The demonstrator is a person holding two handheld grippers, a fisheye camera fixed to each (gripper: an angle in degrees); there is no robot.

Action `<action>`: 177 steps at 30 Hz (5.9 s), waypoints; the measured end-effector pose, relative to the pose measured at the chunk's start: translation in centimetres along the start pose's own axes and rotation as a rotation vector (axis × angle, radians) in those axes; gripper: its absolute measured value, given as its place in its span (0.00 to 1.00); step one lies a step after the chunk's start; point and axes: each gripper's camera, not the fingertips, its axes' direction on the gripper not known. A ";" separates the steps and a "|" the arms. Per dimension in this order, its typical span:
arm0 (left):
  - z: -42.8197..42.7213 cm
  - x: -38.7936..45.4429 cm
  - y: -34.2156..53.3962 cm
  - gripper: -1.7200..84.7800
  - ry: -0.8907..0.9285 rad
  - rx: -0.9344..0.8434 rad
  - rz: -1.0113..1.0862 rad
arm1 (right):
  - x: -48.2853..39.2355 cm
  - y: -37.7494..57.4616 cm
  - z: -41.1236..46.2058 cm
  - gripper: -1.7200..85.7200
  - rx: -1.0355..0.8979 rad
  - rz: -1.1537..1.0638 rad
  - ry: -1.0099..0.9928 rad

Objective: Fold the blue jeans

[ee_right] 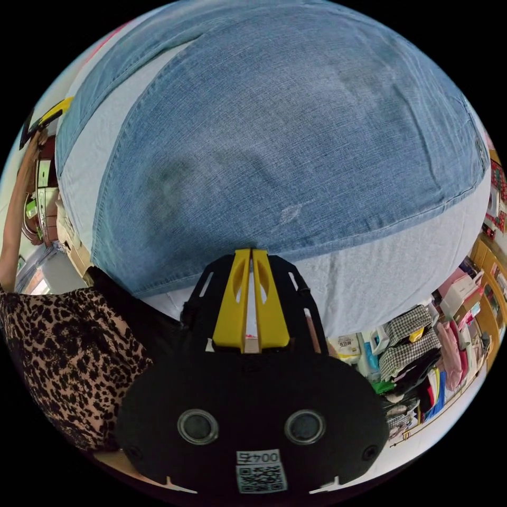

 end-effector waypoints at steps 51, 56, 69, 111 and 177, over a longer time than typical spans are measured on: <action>1.7 -3.6 11.2 0.03 0.004 0.411 -0.315 | -7.4 -4.1 -10.7 0.11 0.626 -0.007 -0.149; 2.6 -4.4 12.7 0.03 0.077 0.421 -0.334 | -11.9 -15.3 -19.7 0.12 0.622 -0.309 0.142; 4.8 -4.1 15.3 0.03 0.160 0.432 -0.356 | -21.3 -41.8 -26.4 0.15 0.277 -0.606 0.694; -0.9 33.2 20.7 0.03 -0.025 0.507 -0.234 | -12.2 -4.0 -34.2 0.01 0.720 -0.405 0.623; 34.6 60.0 5.4 0.03 0.233 -0.189 -0.385 | 54.6 23.3 -29.1 0.13 1.004 0.285 -0.945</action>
